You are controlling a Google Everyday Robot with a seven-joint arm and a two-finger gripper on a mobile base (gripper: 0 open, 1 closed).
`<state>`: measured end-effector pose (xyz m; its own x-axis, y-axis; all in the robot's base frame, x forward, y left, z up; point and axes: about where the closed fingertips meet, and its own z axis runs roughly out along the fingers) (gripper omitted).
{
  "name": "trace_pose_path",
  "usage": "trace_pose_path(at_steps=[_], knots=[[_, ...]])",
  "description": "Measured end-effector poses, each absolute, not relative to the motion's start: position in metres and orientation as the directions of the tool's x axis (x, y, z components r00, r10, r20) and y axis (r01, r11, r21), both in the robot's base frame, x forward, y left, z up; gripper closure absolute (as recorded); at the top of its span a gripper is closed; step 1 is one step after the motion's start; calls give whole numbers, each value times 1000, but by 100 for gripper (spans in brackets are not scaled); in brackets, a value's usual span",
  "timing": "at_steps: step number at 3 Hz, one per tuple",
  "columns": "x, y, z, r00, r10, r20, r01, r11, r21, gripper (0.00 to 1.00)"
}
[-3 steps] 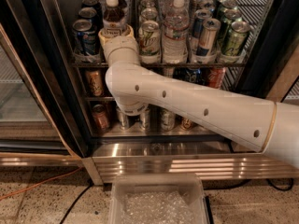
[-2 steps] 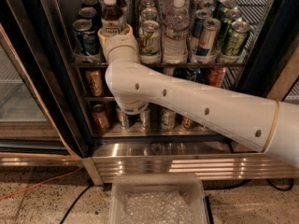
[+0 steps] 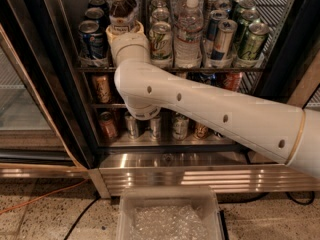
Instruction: Pick blue plastic bottle from top shelf of fridge
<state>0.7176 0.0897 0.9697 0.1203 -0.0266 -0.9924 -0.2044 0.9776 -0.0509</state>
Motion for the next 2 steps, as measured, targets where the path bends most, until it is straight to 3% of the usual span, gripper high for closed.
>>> trace_pose_path(at_steps=[2], knots=[[715, 85, 982, 125, -16, -992, -210, 977, -43, 100]])
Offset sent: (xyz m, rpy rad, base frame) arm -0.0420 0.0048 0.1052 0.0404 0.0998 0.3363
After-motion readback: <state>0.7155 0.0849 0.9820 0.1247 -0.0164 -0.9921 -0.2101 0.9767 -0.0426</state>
